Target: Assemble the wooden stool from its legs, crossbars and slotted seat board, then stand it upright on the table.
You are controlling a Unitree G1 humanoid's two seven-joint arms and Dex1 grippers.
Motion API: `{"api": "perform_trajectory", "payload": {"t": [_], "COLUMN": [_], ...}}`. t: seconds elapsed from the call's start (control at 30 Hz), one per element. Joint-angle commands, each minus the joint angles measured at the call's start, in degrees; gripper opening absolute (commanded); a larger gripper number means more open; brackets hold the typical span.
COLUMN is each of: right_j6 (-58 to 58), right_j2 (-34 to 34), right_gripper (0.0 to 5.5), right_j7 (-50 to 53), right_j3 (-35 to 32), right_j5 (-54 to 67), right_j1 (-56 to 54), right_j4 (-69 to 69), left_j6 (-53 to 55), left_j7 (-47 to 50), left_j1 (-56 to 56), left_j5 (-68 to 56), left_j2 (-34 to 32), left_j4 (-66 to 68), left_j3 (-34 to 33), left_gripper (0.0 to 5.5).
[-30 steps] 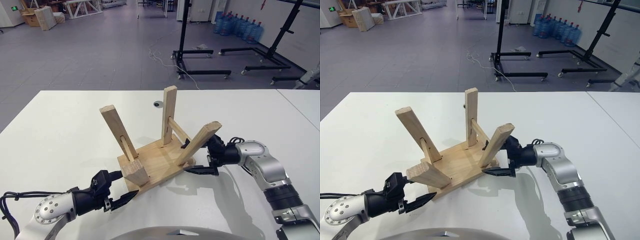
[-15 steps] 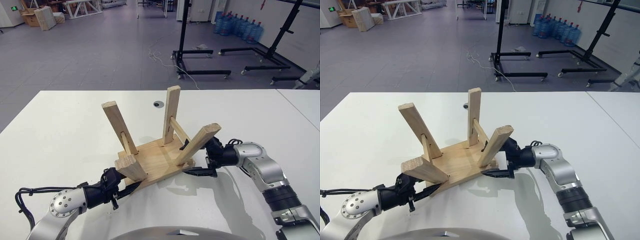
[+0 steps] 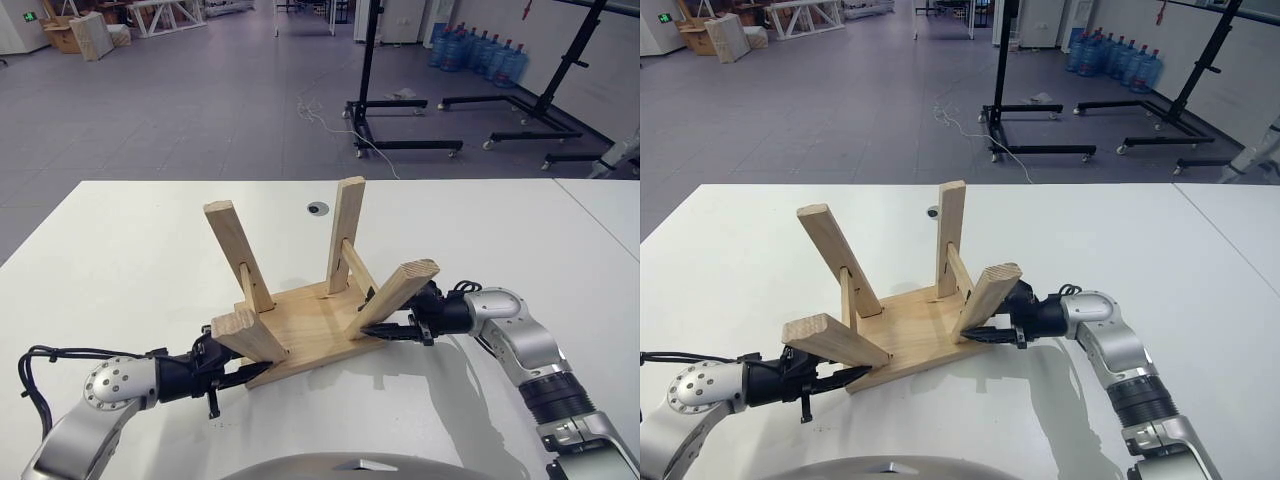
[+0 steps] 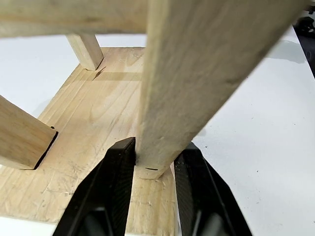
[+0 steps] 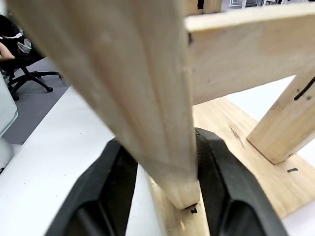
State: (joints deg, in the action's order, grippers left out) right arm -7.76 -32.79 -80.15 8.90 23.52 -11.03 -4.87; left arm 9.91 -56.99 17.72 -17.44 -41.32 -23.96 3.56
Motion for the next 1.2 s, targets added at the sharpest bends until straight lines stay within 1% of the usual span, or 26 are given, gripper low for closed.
{"api": "perform_trajectory", "payload": {"t": [0.03, 0.17, 0.27, 0.3, 0.37, 0.47, 0.57, 0.67, 0.77, 0.83, 0.93, 1.0, 1.03, 1.13, 1.17, 1.2], "right_j6": [1.2, -1.4, -12.7, -15.5, -22.2, -35.7, -49.6, -60.9, -73.0, -78.5, -83.5, -84.6, -84.7, -84.7, -84.7, -84.7], "right_j2": [1.0, 0.5, -3.9, -5.8, -8.6, -10.6, -12.1, -14.5, -15.9, -16.9, -16.6, -16.5, -16.4, -13.2, -12.7, -12.9], "right_gripper": [1.43, 1.35, 1.33, 1.32, 1.22, 1.11, 1.1, 1.1, 1.1, 1.1, 1.1, 1.1, 1.1, 1.07, 1.43, 1.56], "right_j7": [-0.6, -0.8, -2.0, -3.4, -5.1, -2.6, 1.2, 4.1, 5.0, 4.6, 6.1, 7.8, 8.5, 11.2, 11.4, 11.3], "right_j3": [0.1, 0.4, 3.2, 4.6, 6.0, 6.9, 5.4, 5.5, 5.3, 6.1, 7.4, 8.9, 9.5, 8.1, 7.8, 7.8], "right_j5": [0.6, 1.2, 1.9, 1.8, 4.2, 10.0, 17.9, 22.5, 28.0, 30.1, 31.3, 31.7, 31.6, 31.8, 33.4, 34.3], "right_j1": [-1.5, -2.2, -1.1, -0.9, -1.1, -2.9, -3.9, -5.5, -8.7, -10.1, -12.7, -14.6, -15.2, -17.7, -19.3, -20.5], "right_j4": [0.0, 1.0, 4.7, 5.8, 9.1, 14.0, 18.7, 21.6, 20.4, 18.8, 14.8, 11.6, 10.5, 5.6, 3.1, 1.2], "left_j6": [-0.9, -0.5, 5.6, 10.2, 16.6, 23.2, 29.1, 33.2, 35.8, 36.4, 38.5, 40.4, 41.3, 43.2, 43.7, 43.6], "left_j7": [-1.6, -3.4, -7.3, -7.8, -9.4, -11.1, -11.6, -11.5, -10.2, -9.7, -8.6, -7.7, -7.3, -5.2, -4.6, -4.5], "left_j1": [-3.0, -4.1, -4.2, -4.0, -3.8, -3.0, -3.5, -3.0, -3.7, -4.3, -5.6, -7.0, -7.8, -10.0, -10.0, -9.4], "left_j5": [-2.3, -5.8, -14.6, -20.8, -28.8, -33.4, -38.1, -41.9, -44.4, -43.9, -45.2, -45.7, -45.9, -46.6, -46.6, -46.1], "left_j2": [0.6, 2.2, 2.1, 1.8, -0.1, -3.3, -5.4, -7.0, -7.4, -7.2, -6.7, -6.7, -6.6, -5.9, -5.6, -5.6], "left_j4": [1.9, 3.9, 3.0, 1.2, -2.3, -5.9, -7.3, -8.5, -8.7, -8.1, -6.2, -3.8, -2.7, 0.8, 1.7, 2.1], "left_j3": [-0.2, -0.6, -1.7, -3.3, -5.4, -6.0, -6.9, -8.5, -10.1, -10.1, -10.5, -10.6, -10.7, -11.6, -11.7, -11.7], "left_gripper": [1.07, 1.07, 1.07, 1.07, 1.07, 1.07, 1.07, 1.06, 1.03, 1.02, 1.02, 1.02, 1.39, 1.97, 2.2, 2.28]}}
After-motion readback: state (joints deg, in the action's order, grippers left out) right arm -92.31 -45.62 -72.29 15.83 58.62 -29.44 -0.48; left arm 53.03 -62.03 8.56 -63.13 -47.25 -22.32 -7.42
